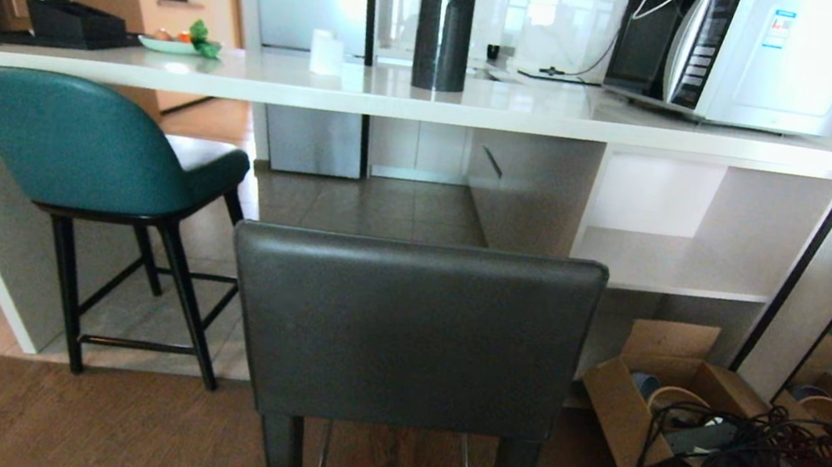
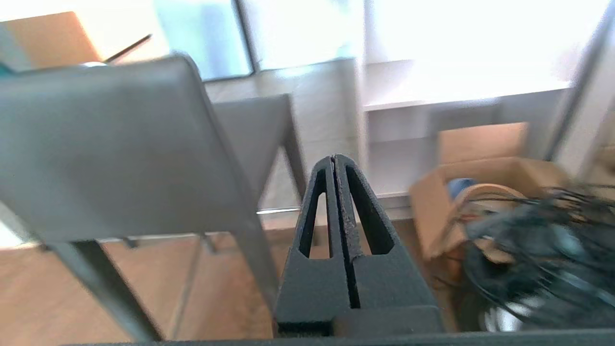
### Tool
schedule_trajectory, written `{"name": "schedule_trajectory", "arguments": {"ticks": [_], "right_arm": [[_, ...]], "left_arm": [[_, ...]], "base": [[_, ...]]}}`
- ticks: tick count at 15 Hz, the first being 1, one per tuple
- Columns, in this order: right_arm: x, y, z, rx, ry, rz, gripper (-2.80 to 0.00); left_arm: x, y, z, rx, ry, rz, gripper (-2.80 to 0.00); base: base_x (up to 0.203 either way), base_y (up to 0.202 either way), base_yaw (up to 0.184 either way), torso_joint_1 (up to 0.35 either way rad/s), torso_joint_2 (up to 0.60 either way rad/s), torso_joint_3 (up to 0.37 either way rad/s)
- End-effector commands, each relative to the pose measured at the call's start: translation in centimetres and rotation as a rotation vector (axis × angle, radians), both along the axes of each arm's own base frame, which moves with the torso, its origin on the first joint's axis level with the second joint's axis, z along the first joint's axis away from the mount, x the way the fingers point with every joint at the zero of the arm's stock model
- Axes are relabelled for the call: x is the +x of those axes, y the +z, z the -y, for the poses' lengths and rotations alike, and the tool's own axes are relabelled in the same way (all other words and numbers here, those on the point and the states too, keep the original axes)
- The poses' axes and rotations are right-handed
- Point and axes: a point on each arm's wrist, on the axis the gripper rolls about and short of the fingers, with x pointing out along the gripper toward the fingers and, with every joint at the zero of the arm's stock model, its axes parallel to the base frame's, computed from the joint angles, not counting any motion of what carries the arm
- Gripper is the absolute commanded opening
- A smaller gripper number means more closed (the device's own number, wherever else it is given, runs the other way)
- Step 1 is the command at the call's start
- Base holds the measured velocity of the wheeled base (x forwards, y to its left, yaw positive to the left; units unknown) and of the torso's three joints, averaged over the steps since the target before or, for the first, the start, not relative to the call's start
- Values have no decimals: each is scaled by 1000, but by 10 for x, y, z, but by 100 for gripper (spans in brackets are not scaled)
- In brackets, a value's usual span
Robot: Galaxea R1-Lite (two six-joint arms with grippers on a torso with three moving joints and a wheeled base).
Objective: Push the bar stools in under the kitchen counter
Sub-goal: Push the gray chair back under the dining table
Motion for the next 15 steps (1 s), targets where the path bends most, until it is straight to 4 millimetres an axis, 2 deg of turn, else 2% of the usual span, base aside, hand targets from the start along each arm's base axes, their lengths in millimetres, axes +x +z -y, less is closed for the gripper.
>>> {"name": "schedule_trajectory", "arguments": {"ticks": [1,3,5,8,11,15], "right_arm": [[71,15,-4,7,50,-151,-280],[117,16,-9,8,100,-169,-280],[160,9,-18,1,153,-178,-280],[204,-7,-38,-48,229,-155,-280],[227,-26,-58,-81,263,-163,-280],[248,-44,-68,-101,225,-147,-280]], "left_arm": [[81,16,7,4,-36,-167,-280],[132,13,16,3,-76,-171,-280],[176,3,27,0,-114,-142,-280],[215,-22,40,-3,-172,-143,-280],[226,-44,44,-7,-192,-183,-280],[212,-60,56,-7,-254,-187,-280]], "base": [[0,0,0,0,0,0],[0,0,0,0,0,0],[0,0,0,0,0,0],[0,0,0,0,0,0],[0,0,0,0,0,0],[0,0,0,0,0,0]]}}
